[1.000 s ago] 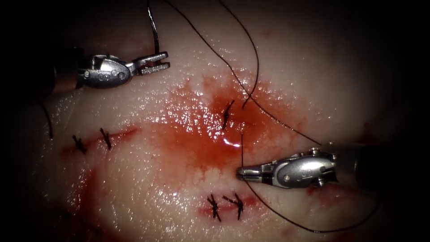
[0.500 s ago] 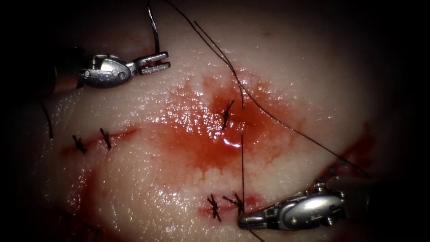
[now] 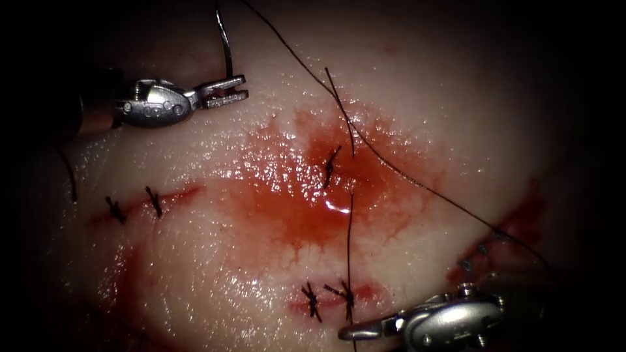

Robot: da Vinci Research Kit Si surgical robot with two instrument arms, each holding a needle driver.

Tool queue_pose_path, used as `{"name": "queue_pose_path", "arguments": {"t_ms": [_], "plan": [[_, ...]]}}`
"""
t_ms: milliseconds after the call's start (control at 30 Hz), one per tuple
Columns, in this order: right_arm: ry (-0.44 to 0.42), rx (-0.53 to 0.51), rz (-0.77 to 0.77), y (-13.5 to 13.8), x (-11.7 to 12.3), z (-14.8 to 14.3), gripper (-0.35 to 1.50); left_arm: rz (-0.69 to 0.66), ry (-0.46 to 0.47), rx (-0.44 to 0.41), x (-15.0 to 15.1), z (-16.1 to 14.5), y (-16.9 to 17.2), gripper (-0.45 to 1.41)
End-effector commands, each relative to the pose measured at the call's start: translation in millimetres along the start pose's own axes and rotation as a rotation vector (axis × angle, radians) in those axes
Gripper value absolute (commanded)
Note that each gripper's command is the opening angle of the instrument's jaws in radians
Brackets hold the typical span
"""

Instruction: Wound Closure

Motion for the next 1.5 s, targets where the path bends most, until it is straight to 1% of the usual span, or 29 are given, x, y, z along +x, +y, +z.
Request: {"name": "queue_pose_path", "arguments": {"t_ms": [33,67,100,133,200,233,367,533,633,700,733,900,1033,1133,1167,1200,1233,1267,1400,1500], "plan": [[-0.006,-0.022,-0.008,2.1,-1.1,-0.7,1.48,0.001,0.001,0.001,-0.4,0.7,-0.1,-0.45],[-0.01,-0.034,-0.027,3.0,-1.3,-1.2,1.48,0.001,0.001,0.001,-0.4,0.7,-0.1,-0.45],[-0.01,-0.034,-0.027,3.0,-1.3,-1.2,1.48,0.001,0.001,0.001,-0.4,0.7,-0.1,-0.45],[-0.023,-0.061,-0.046,4.9,-1.8,-2.3,1.48,0.001,0.001,0.001,-0.4,0.7,-0.1,-0.45],[-0.03,-0.079,-0.059,6.5,-2.5,-3.0,1.48,0.001,0.001,0.001,-0.4,0.7,-0.1,-0.45],[-0.04,-0.091,-0.072,7.7,-3.2,-3.3,1.48,0.001,0.001,0.001,-0.4,0.7,-0.1,-0.45],[-0.06,-0.119,-0.102,9.2,-5.4,-2.8,1.48,0.001,0.001,0.001,-0.4,0.7,-0.1,-0.45],[-0.072,-0.134,-0.139,9.2,-8.5,-0.6,1.48,0.001,0.001,0.001,-0.4,0.7,-0.1,-0.45],[-0.086,-0.132,-0.171,8.5,-10.3,1.2,1.48,0.001,0.001,0.001,-0.4,0.6,-0.1,-0.45],[-0.123,-0.104,-0.213,7.4,-12.2,3.0,1.48,0.001,0.002,0.0,-0.4,0.5,-0.1,-0.45],[-0.132,-0.098,-0.219,7.1,-12.7,3.3,1.48,0.001,0.002,-0.001,-0.4,0.4,-0.1,-0.45],[-0.157,-0.076,-0.262,6.5,-14.0,3.9,1.46,0.001,0.003,-0.001,-0.4,0.4,-0.1,-0.45],[-0.172,-0.065,-0.28,6.6,-14.1,4.3,1.46,0.001,0.002,-0.001,-0.4,0.4,-0.1,-0.45],[-0.174,-0.067,-0.286,6.6,-14.2,4.6,1.4,0.001,0.002,-0.001,-0.3,0.4,-0.1,-0.45],[-0.172,-0.064,-0.291,6.3,-14.4,4.7,1.08,0.001,0.002,-0.001,-0.3,0.4,-0.1,-0.45],[-0.177,-0.062,-0.293,6.0,-14.5,4.6,0.62,0.001,0.002,-0.001,-0.4,0.4,-0.1,-0.45],[-0.18,-0.06,-0.296,5.6,-14.5,4.5,-0.03,0.001,0.002,-0.001,-0.4,0.4,-0.1,-0.45],[-0.182,-0.054,-0.298,5.4,-14.5,4.5,-0.35,0.001,0.003,-0.001,-0.4,0.4,-0.1,-0.45],[-0.184,-0.038,-0.3,4.6,-13.8,3.9,-0.35,0.0,0.003,-0.001,-0.4,0.5,-0.2,-0.45],[-0.169,-0.022,-0.298,3.0,-12.5,3.3,-0.35,0.0,0.006,-0.001,-0.8,0.7,-0.4,-0.45]]}}
